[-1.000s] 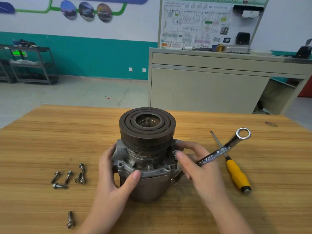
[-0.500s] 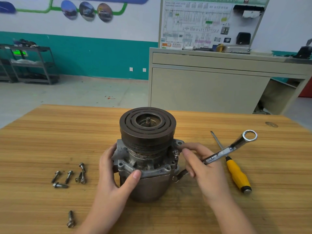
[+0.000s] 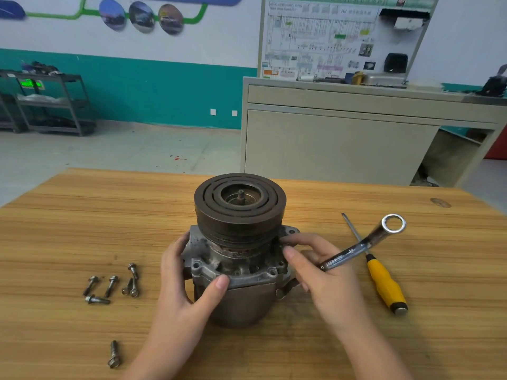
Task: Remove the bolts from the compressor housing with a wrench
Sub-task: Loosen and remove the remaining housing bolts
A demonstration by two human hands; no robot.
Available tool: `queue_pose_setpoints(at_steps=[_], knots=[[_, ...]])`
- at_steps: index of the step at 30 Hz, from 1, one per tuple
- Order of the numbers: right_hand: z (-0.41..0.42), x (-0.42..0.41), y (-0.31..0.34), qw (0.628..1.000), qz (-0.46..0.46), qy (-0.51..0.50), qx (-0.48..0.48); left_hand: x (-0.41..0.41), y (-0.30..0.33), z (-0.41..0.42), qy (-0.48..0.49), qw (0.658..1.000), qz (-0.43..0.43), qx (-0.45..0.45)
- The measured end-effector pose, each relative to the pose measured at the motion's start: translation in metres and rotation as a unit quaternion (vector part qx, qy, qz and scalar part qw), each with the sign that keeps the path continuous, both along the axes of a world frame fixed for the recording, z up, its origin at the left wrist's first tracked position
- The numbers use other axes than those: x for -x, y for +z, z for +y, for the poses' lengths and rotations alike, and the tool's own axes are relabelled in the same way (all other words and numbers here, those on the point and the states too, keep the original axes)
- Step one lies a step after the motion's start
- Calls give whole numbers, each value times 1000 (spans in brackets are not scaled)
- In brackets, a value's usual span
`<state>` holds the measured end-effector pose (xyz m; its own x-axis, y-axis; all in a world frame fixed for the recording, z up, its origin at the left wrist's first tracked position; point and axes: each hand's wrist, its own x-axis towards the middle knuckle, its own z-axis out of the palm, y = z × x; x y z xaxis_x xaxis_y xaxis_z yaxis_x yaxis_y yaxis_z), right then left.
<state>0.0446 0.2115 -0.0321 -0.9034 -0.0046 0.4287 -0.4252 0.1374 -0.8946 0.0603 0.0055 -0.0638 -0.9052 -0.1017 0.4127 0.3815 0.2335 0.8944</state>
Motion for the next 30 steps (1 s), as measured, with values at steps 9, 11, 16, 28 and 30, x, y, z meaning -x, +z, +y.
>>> queue_pose_setpoints(at_steps=[9,11,16,28,30], knots=[[0,-2,0,1000,-8,21,5,0,1,0,3,1000,0,5],[0,-3,3,1000,-4,18,22,-1,1,0,4,1000,-1,6],[0,-2,3,1000,-14,-6,-14,-1,2,0,5,1000,0,7],[-1,-3,4,1000,-2,5,8,-2,2,1,3,1000,-2,4],[-2,-3,4,1000,-18,-6,-5,-2,1,0,4,1000,1,4]])
